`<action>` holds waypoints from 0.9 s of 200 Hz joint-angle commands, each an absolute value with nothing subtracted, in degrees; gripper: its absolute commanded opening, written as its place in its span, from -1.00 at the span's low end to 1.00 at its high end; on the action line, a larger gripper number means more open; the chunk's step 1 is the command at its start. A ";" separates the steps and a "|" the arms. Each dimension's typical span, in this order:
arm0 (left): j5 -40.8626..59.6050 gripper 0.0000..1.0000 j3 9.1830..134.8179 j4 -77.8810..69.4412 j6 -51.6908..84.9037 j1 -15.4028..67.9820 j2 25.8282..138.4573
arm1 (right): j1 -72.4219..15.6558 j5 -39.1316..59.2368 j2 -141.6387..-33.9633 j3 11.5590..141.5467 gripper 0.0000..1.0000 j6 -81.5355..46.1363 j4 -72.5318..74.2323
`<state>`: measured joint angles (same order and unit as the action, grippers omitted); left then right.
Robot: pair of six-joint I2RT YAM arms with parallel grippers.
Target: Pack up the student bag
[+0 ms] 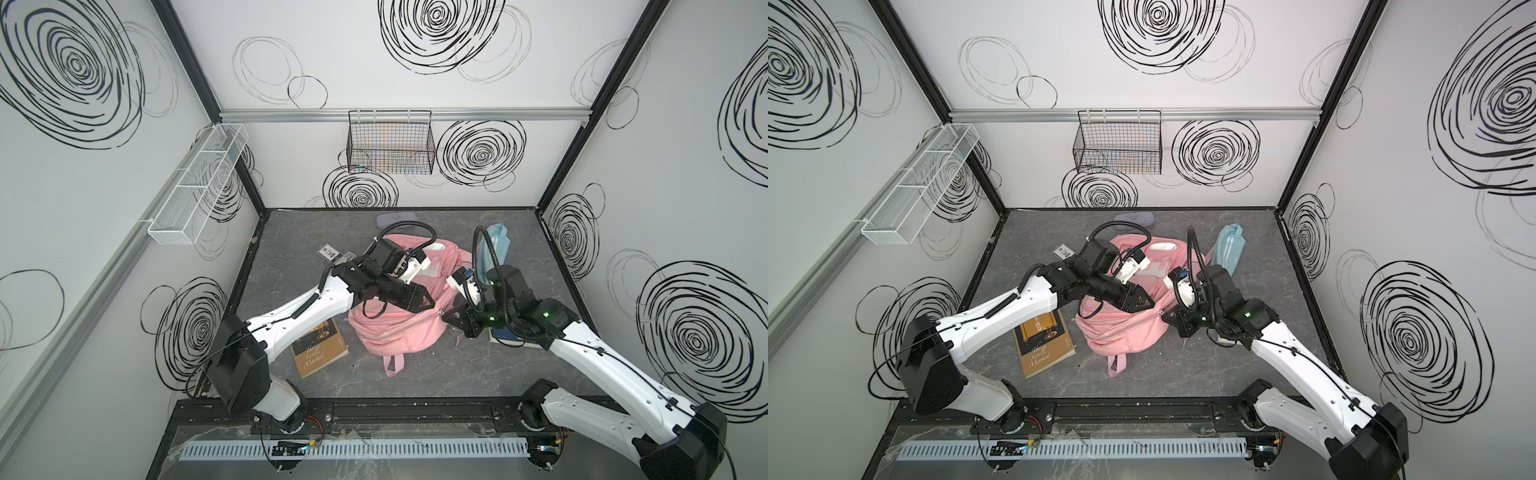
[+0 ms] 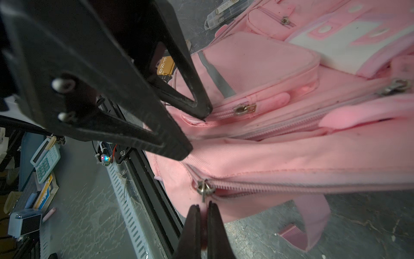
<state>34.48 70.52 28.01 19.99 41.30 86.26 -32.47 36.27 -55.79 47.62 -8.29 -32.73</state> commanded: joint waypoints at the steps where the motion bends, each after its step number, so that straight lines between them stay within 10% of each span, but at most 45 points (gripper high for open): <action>1: 37.61 -0.07 71.79 29.69 16.17 42.13 86.92 | -31.74 38.58 -55.46 48.30 -1.00 -6.75 -30.06; 58: 34.15 -0.37 73.28 31.30 14.32 43.86 89.89 | -31.23 39.02 -55.65 48.25 -1.00 -6.68 -30.34; 87: 36.00 -1.00 73.22 27.15 17.26 42.15 89.06 | -30.85 38.91 -55.20 48.27 -1.00 -6.75 -30.84; 180: 39.44 -1.00 68.73 5.28 40.24 39.15 87.23 | -37.67 30.32 -58.06 55.85 -1.00 -8.54 -36.63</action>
<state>38.30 69.69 20.51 31.00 40.25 88.79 -32.73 31.46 -57.80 51.66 -8.03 -34.76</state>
